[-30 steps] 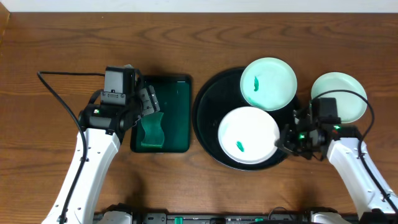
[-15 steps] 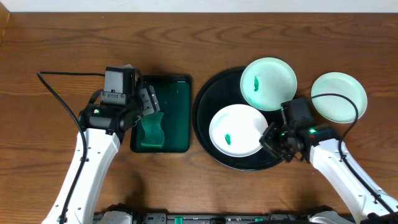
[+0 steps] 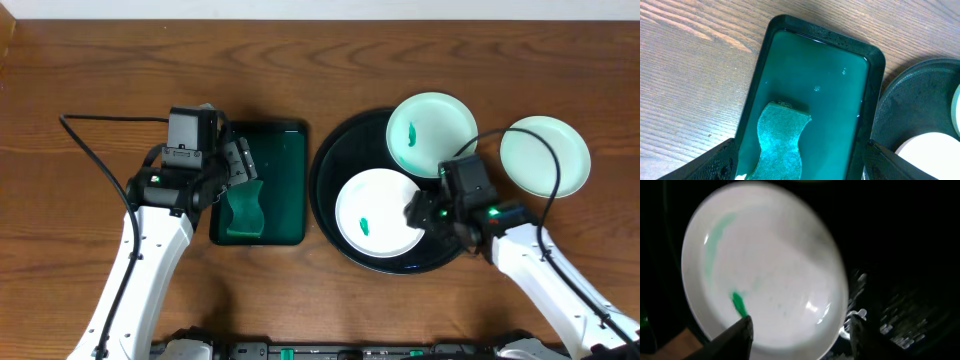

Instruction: Clean dirty plates on tray and stack at the side

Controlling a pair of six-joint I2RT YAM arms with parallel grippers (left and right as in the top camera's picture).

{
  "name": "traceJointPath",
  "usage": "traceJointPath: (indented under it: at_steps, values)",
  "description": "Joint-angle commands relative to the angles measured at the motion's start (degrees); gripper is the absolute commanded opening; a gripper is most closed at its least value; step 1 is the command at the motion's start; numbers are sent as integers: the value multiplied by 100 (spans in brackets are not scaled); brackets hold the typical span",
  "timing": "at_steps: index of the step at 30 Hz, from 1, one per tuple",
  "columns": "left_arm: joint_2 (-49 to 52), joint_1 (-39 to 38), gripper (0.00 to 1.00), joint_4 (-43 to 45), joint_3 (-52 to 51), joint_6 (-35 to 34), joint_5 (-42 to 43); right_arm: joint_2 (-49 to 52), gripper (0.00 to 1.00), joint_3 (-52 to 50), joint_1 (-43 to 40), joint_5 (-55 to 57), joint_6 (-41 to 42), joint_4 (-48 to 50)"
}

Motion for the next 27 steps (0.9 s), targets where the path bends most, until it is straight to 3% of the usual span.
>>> traceJointPath:
  at_steps: [1, 3, 8, 13, 17, 27]
  values:
    - [0, 22, 80, 0, 125, 57, -72, 9, 52, 247, -293, 101, -1353, 105]
    - [0, 22, 80, 0, 125, 57, -72, 52, 47, 247, -369, 131, -2098, 192]
    - [0, 22, 80, 0, 125, 55, -72, 254, 55, 236, -361, 195, -3185, 562]
    - [0, 22, 80, 0, 125, 57, -72, 520, 54, 232, -361, 192, -3329, 813]
    - [0, 22, 80, 0, 125, 57, -72, 758, 43, 232, -361, 188, -3390, 970]
    - [0, 22, 80, 0, 125, 57, -72, 1440, 49, 232, -356, 188, -3388, 1069]
